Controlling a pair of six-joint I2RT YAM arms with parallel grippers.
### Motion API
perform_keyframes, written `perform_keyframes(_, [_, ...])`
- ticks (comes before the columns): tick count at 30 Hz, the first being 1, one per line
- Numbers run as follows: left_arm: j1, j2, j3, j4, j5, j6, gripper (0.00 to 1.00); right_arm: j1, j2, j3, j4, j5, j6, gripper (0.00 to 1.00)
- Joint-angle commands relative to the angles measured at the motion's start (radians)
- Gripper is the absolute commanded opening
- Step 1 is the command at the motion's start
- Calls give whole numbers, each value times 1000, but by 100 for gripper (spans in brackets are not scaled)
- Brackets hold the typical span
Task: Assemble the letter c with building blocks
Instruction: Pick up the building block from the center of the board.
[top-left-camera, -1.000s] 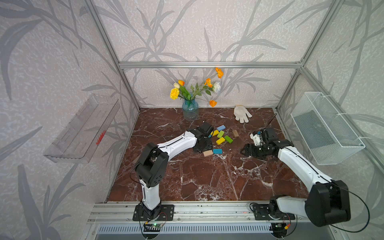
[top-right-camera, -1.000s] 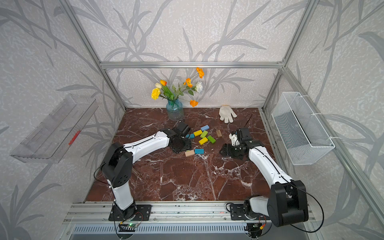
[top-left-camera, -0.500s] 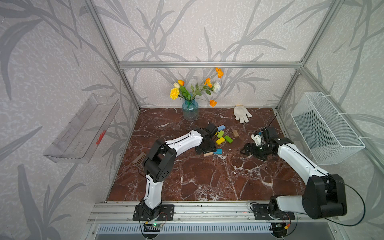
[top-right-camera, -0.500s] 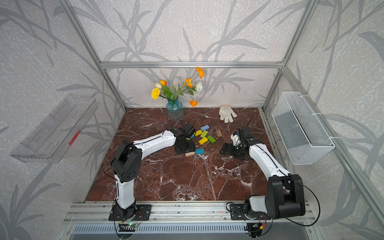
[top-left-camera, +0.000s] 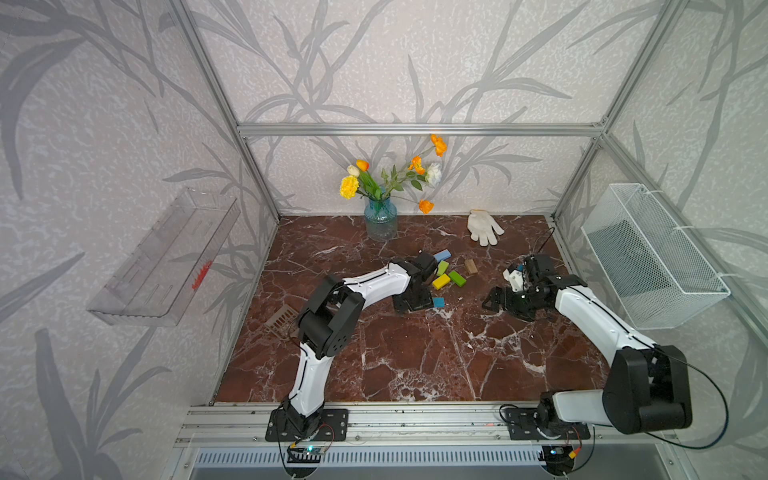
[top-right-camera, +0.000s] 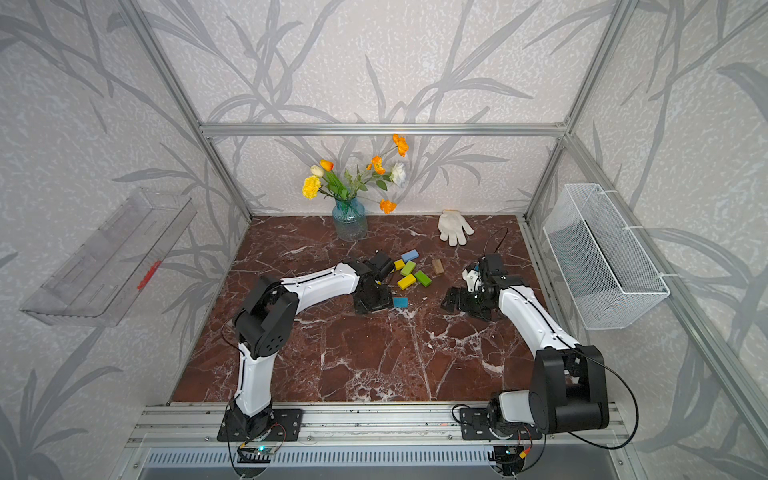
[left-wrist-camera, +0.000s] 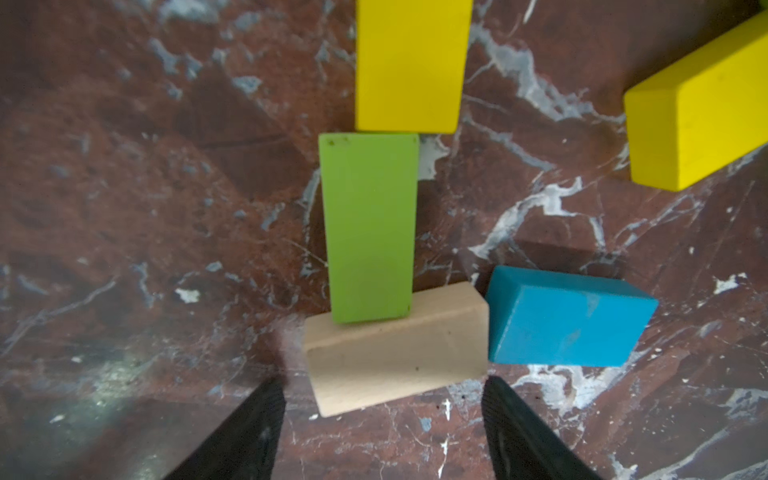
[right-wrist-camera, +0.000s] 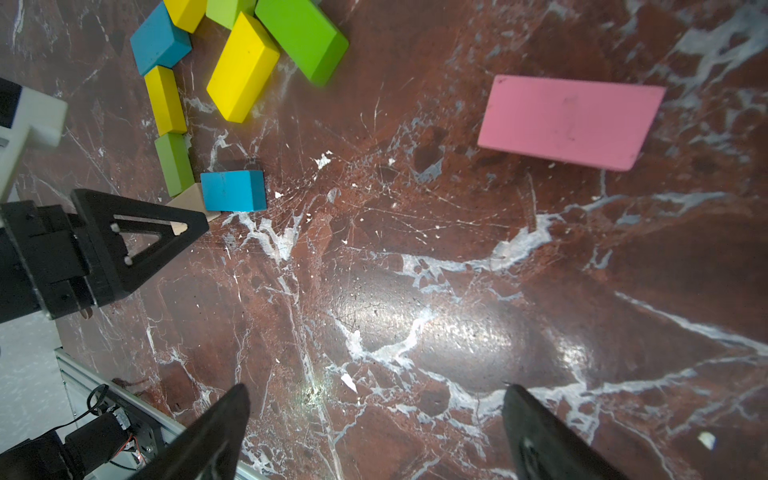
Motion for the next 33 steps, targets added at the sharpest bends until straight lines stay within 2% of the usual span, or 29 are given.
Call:
perform_keyframes(1, [-5,11,23,-4,-10,-13,76,-6,2,20,-4,5,-16,94])
perform_keyframes(17, [-9,20,33,1,-75,-58,76,-8,-7,10,-2,3,-13,94])
perform_keyframes(33, [-13,49,40,24,-75,-72,75,-7,-14,-1,3,-6,-16,94])
